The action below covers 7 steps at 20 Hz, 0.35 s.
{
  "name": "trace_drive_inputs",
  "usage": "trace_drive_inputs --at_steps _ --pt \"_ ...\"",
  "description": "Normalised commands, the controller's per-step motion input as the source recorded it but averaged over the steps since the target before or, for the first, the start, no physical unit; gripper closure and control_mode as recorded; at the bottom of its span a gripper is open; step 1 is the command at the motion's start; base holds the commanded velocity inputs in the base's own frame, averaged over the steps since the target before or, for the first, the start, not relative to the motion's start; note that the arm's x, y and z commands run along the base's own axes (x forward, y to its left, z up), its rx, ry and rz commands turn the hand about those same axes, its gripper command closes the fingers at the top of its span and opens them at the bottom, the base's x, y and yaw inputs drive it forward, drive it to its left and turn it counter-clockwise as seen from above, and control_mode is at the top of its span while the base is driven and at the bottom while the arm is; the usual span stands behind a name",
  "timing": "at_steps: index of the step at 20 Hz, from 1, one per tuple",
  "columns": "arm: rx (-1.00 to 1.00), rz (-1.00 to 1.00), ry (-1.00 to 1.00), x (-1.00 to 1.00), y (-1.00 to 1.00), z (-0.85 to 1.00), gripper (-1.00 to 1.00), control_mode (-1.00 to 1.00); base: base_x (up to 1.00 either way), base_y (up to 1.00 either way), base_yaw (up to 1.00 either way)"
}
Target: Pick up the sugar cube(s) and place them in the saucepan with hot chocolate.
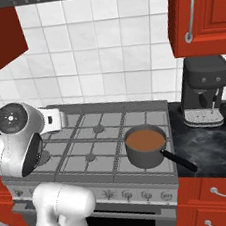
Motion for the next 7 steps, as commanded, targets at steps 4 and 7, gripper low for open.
trace_drive_inputs --at_steps 4,7 --pt "0.01 -0.03 -0.07 -0.15 -0.01 0.59 -1.0 -1.0 0.0 0.0 0.0" --pt "0.01 -0.08 -0.05 -0.33 -0.01 0.36 -1.0 -1.0 0.0 0.0 0.0"
